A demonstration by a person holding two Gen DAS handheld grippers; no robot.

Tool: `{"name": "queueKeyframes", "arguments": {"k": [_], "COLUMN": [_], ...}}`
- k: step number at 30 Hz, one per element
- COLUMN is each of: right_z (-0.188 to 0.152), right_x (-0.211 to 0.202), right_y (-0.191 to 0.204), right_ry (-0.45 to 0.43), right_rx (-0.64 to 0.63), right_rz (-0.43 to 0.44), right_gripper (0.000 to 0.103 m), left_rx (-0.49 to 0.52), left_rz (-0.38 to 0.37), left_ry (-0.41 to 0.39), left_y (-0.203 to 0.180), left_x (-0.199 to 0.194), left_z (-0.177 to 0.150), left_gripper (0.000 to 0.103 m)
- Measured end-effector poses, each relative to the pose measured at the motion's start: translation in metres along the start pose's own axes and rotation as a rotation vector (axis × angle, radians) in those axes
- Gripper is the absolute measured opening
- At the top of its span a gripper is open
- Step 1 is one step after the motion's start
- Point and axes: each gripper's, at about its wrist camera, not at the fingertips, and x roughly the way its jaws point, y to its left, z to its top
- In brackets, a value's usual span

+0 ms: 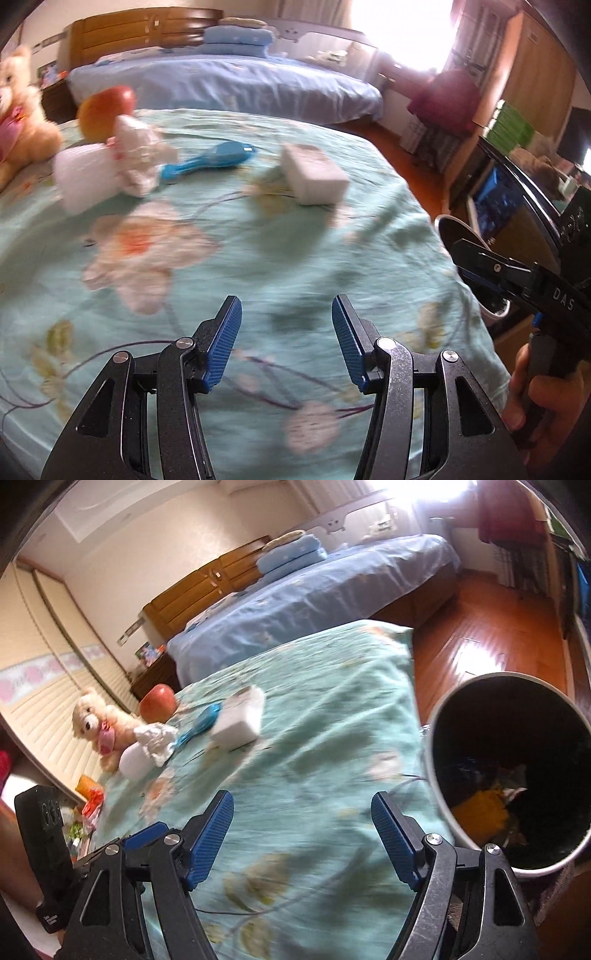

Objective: Collect trash
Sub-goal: 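Move both open tools back over the bed of trash, then grasp the white sponge block with the right tool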

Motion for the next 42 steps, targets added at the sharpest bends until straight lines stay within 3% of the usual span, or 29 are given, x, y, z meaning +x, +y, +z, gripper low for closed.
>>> {"name": "queueKeyframes", "arguments": {"k": [12, 31, 34, 36, 39, 41, 42], "right_z": [0.001, 0.033, 0.039, 0.042, 0.044, 0.043, 0.043], "right_x": [0.035, 0.095, 0.104, 0.111, 0.12, 0.124, 0.126], "right_y": [0.042, 0.067, 0.068, 0.069, 0.071, 0.073, 0.075], "right_ry": [0.051, 0.087, 0.088, 0.092, 0.093, 0.087, 0.086], "right_rx": [-0.078, -0.133, -0.14, -0.146, -0.157, -0.175, -0.185], "right_rz": [0.026, 0.014, 0.003, -0.009, -0.036, -0.058, -0.068], "right_gripper": [0.079, 0.078, 0.074, 0.066, 0.056, 0.052, 0.05], "left_rx": [-0.099, -0.164, -0.174, -0.179, -0.18, -0.185, -0.188], "left_rz": [0.082, 0.153, 0.163, 0.167, 0.169, 0.153, 0.139], "left_ry": [-0.015, 0.003, -0.004, -0.01, -0.013, -0.005, 0.001], "left_y": [0.051, 0.097, 0.101, 0.102, 0.102, 0.102, 0.103], "left_x": [-0.001, 0.05, 0.055, 0.057, 0.059, 0.06, 0.061], "left_z": [0.011, 0.078, 0.084, 0.086, 0.087, 0.087, 0.086], "left_gripper": [0.051, 0.051, 0.051, 0.051, 0.036, 0.007, 0.001]}}
